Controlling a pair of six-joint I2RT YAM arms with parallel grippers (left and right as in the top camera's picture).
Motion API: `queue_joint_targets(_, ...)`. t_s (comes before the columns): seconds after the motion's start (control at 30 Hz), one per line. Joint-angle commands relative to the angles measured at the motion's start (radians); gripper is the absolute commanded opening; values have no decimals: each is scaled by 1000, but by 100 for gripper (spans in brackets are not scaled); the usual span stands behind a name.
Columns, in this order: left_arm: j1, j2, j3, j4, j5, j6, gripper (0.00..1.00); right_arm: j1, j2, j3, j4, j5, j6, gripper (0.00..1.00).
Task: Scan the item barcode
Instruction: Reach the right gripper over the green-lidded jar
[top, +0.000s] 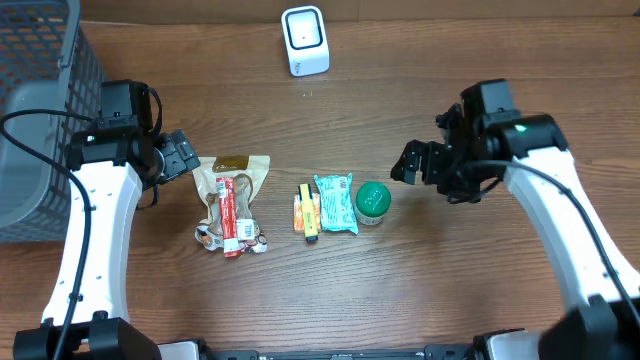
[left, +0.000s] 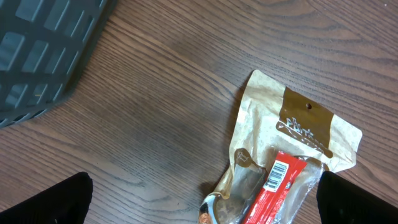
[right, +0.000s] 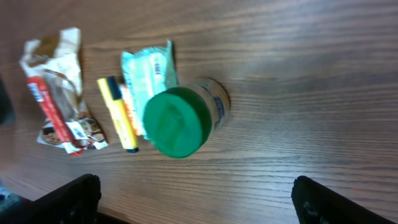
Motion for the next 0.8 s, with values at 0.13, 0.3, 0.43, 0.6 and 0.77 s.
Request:
queue_joint_targets(0.13,2,6,-4,-2,-10,4,100,30,78,29,27,7,64,95)
queue_joint_targets(0.3,2,6,-4,-2,-10,4,100,94,85,29,47,142,166,94)
queue_joint_targets(0.43,2,6,-4,-2,-10,4,100,177,87,29,64,250,242,94)
queue_joint_targets(0.6,2,6,-4,-2,-10,4,100,263,87,29,98,345,284,94)
queue_joint_targets(0.77,2,6,-4,-2,-10,4,100,316,94,23,131,348,311,94)
